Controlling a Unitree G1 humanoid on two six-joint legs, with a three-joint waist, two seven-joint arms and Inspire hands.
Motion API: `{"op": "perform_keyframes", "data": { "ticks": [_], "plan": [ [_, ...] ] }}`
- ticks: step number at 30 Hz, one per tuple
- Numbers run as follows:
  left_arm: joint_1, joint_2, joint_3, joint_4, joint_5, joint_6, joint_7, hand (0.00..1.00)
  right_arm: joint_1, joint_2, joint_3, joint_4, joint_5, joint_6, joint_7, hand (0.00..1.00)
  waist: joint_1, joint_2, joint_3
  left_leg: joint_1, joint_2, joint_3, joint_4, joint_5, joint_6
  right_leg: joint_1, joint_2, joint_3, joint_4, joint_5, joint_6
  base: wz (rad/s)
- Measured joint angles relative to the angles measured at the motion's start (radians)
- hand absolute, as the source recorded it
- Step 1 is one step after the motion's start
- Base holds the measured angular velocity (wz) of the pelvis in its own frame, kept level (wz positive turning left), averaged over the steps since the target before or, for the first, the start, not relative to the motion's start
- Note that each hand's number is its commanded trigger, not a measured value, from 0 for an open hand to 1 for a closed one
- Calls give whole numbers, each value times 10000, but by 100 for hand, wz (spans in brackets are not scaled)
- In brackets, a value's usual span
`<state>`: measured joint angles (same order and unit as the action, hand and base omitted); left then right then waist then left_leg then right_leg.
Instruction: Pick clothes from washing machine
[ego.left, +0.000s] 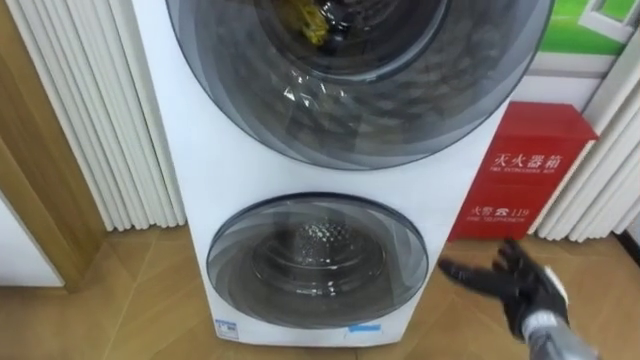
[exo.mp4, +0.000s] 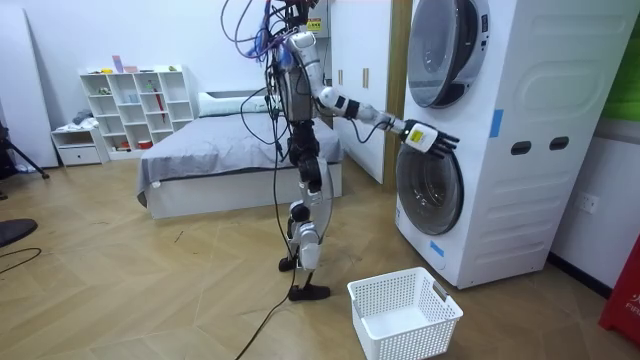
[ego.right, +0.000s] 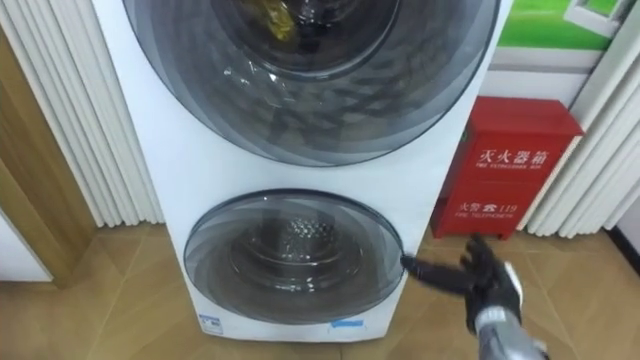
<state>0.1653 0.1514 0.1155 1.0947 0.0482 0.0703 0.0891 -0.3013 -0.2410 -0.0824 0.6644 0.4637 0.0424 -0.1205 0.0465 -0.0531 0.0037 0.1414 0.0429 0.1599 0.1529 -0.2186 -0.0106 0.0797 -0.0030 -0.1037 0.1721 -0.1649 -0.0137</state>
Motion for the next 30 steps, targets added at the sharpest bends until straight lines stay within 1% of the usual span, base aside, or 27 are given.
{"op": "perform_keyframes", "data": {
  "ticks": [2, 4, 5, 7, 8, 10, 11, 12, 14, 16, 17, 18, 20, 22, 23, 25, 26, 28, 30],
  "plan": [
    [10, 2, 0, -164, 136, 128, -53, 0, -272, -143, -3, -140, 131, 69, -92, 0, 65, -12, -29, -87, 0, -3, 8, 1, 1, -94, -5, -7, 24, 0, -1, -2],
    [33, 2, 2, -328, 348, 225, -76, 0, -609, -444, 1, -440, 525, 165, -125, 0, 138, -23, -33, -145, 0, -45, 7, 1, 2, -132, -12, -81, 37, 2, -3, 8],
    [52, 5, 13, -376, 417, 263, -77, 0, -709, -492, -14, -537, 540, 191, -174, 0, 118, -41, -39, -155, 0, -77, 7, 2, 2, -128, -15, -108, 36, 2, -3, 12],
    [54, 17, 99, -382, 826, 390, -74, 0, -976, -611, -246, -888, 517, 237, -307, 0, 97, -119, -60, -206, -3, -281, 10, 3, 3, -106, -17, -245, 18, 2, -3, 19],
    [59, 15, 115, -394, 898, 414, -74, 0, -1038, -657, -298, -945, 520, 250, -318, 0, 101, -147, -75, -218, -3, -300, 12, 3, 3, -109, -16, -263, 21, 2, -3, 14],
    [179, 7, 279, -441, 1152, 521, -90, 0, -1328, -879, -302, -1363, 515, 382, -408, 0, 161, -239, -108, -222, 3, -317, 13, 4, 2, -102, -9, -269, 18, 2, -3, 2],
    [229, 16, 306, -449, 1166, 549, -91, 0, -1434, -901, -295, -1414, 503, 392, -405, 0, 161, -260, -119, -219, 6, -323, 13, 4, 2, -101, -6, -264, 19, 2, -4, 0],
    [268, 57, 324, -446, 1175, 556, -91, 0, -1692, -961, -289, -1413, 530, 437, -410, 0, 176, -308, -113, -191, 9, -321, 12, 4, 2, -85, -1, -239, 25, 2, -4, -4],
    [255, 107, 286, -440, 1222, 576, -93, 0, -2032, -1153, -248, -1383, 534, 469, -421, 0, 216, -383, -73, -163, 9, -317, 13, 4, 3, -68, -1, -230, 26, 3, -5, -2],
    [312, 215, 281, -421, 1225, 667, -94, 0, -2415, -1262, -248, -1284, 474, 479, -469, 0, 313, -510, 2, -160, 13, -303, 31, 4, 2, -73, 5, -215, 23, 9, -16, 0],
    [311, 232, 281, -416, 1226, 713, -94, 0, -2454, -1283, -247, -1281, 463, 486, -483, 0, 312, -532, 6, -175, 13, -303, 43, 3, 2, -81, 4, -219, 21, 12, -21, 0],
    [316, 247, 282, -415, 1226, 817, -98, 0, -2522, -1302, -248, -1282, 465, 537, -514, 0, 317, -564, -8, -240, 10, -304, 96, 3, 2, -110, -5, -222, 20, 17, -28, 0],
    [319, 248, 278, -460, 1227, 935, -116, 0, -2680, -1308, -247, -1294, 508, 671, -539, 0, 293, -569, -11, -278, -5, -307, 112, 3, 3, -133, -19, -230, 13, 19, -28, 0],
    [355, 262, 274, -510, 1227, 1062, -117, 0, -2775, -1401, -170, -1353, 554, 764, -685, 0, 321, -566, -14, -291, -4, -320, 122, 3, 3, -145, -22, -271, 19, 18, -28, 0],
    [396, 260, 275, -600, 1228, 1122, -126, 0, -2886, -1469, -169, -1428, 575, 949, -738, 0, 288, -558, -22, -324, -3, -322, 133, 3, 3, -190, -22, -272, 28, 18, -28, 0],
    [408, 263, 278, -667, 1232, 1203, -132, 0, -2931, -1602, -170, -1892, 594, 1096, -834, 0, 283, -540, -56, -451, -3, -330, 164, 6, 6, -324, -31, -289, 125, 18, -28, 0],
    [412, 264, 279, -685, 1233, 1239, -136, 0, -2989, -1628, -169, -2000, 615, 1132, -863, 0, 277, -525, -62, -458, -2, -332, 166, 8, 8, -343, -33, -297, 156, 18, -28, 0],
    [610, 269, 297, -967, 1233, 1336, -143, 0, -3251, -1788, -175, -2568, 622, 1242, -996, 0, 133, -505, -76, -437, -3, -326, 169, 9, 9, -301, -39, -344, 148, 18, -28, 2],
    [689, 276, 294, -1173, 1232, 1342, -142, 0, -3480, -1938, -176, -2978, 636, 1242, -1122, 0, 107, -507, -78, -405, -1, -325, 170, 9, 9, -265, -35, -344, 140, 18, -28, 2]
  ]
}}
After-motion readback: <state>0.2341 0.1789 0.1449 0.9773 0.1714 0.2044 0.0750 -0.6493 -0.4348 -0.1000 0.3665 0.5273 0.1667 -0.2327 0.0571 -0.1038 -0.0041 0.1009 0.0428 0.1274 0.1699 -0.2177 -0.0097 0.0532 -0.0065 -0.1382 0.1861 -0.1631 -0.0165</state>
